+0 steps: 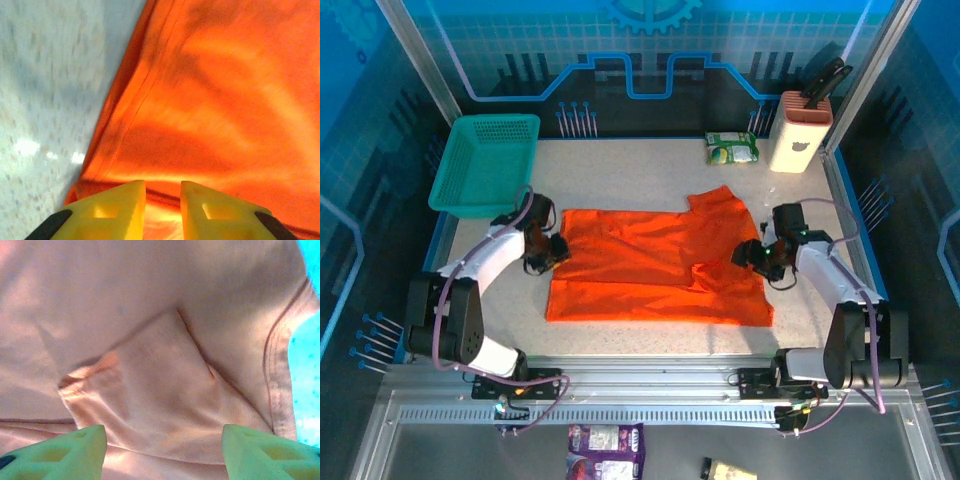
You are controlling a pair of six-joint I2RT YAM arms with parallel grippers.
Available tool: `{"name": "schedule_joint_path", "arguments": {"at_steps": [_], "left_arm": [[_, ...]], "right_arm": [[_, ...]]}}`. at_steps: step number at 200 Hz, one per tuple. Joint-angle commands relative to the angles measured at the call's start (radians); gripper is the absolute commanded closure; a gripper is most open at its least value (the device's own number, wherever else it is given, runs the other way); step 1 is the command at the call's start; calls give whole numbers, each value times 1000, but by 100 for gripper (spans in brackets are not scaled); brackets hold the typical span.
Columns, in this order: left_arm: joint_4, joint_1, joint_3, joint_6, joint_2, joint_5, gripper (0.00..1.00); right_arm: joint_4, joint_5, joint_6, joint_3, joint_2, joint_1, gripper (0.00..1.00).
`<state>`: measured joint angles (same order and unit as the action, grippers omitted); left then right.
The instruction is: Fold the inside-out t-shirt
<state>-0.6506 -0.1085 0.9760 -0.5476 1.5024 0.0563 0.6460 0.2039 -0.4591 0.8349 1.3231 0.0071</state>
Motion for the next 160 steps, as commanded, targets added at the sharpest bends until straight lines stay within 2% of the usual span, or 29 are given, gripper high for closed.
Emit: {"name": "schedule_joint_path", "arguments": {"at_steps": [1,31,90,115,160], "left_arm": [[-54,7,125,132,84,-89,71],[-77,15,322,238,246,-94,68],[-173,23,647,334,529,-203,73],[-224,37,732,345,614,-234,75],[-226,56,767,352,677,-180,74]], "right_arm": [[69,-53,78,82,-4,-5,37],[87,-56,97,137,28,-5,36],[85,-51,87,131,12,-4,36],[87,-60,88,127,-1,-4,36],[93,-54,73,143,-3,-4,36]]}}
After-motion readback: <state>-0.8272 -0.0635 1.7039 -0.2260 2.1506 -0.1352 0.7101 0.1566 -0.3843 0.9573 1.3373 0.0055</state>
